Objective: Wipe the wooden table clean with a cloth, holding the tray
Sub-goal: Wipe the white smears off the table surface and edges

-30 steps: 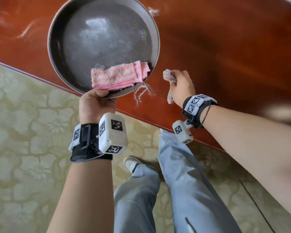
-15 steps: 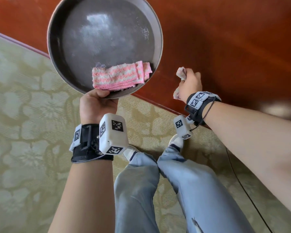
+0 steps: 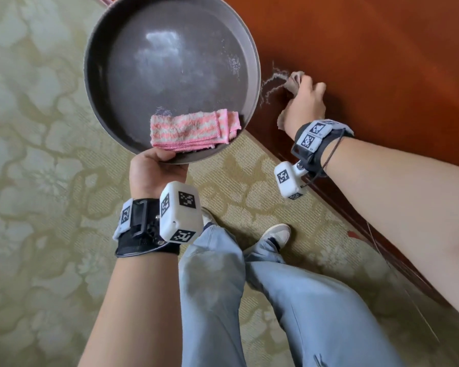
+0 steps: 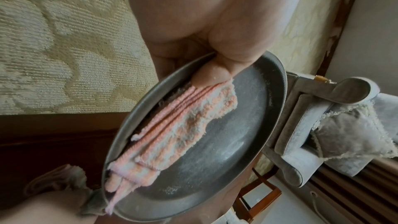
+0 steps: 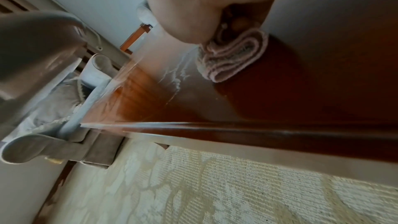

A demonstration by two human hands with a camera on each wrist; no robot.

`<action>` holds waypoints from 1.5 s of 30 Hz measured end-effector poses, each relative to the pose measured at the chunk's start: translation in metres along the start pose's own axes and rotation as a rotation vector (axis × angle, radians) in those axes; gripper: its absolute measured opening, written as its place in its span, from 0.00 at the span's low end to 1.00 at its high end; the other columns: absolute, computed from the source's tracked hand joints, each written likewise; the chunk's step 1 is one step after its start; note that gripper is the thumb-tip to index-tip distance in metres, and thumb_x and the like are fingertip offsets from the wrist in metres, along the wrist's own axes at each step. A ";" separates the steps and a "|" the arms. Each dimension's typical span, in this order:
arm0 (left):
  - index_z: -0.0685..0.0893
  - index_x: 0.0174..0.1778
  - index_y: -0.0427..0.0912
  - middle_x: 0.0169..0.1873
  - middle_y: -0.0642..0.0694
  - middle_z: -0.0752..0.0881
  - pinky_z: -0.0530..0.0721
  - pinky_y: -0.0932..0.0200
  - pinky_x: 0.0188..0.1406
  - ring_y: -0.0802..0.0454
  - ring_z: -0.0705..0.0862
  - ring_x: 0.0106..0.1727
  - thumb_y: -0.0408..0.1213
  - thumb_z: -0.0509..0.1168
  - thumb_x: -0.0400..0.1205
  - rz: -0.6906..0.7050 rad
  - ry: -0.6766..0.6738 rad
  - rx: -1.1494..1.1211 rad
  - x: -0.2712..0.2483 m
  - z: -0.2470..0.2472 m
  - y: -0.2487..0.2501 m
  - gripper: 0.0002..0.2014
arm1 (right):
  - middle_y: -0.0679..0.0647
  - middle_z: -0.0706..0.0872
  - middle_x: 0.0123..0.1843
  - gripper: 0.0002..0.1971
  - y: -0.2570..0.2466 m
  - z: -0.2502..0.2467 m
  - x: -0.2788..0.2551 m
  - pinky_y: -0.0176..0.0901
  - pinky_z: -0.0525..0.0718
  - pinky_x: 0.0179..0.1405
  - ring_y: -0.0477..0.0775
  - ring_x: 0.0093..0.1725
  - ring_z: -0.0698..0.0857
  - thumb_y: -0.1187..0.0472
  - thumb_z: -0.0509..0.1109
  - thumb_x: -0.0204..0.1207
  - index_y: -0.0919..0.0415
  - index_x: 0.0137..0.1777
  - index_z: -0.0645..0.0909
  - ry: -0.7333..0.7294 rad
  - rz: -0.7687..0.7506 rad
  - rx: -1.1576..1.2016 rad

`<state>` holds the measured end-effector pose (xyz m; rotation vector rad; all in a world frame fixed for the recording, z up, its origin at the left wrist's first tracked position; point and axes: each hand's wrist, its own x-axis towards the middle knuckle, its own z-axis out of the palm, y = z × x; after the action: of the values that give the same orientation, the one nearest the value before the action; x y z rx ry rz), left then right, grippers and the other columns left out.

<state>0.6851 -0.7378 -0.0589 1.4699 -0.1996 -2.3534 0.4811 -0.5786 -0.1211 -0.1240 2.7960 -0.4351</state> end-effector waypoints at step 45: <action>0.68 0.30 0.39 0.29 0.41 0.75 0.79 0.62 0.11 0.43 0.76 0.22 0.20 0.48 0.79 -0.005 0.162 0.561 0.046 -0.114 -0.074 0.15 | 0.48 0.86 0.55 0.18 0.030 0.015 -0.033 0.40 0.82 0.56 0.49 0.55 0.84 0.65 0.62 0.73 0.56 0.61 0.83 0.212 -0.227 0.636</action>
<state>0.7522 -0.6786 -0.1712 1.8910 -0.8694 -2.2688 0.5161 -0.5497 -0.1346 -0.2612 2.6929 -1.4335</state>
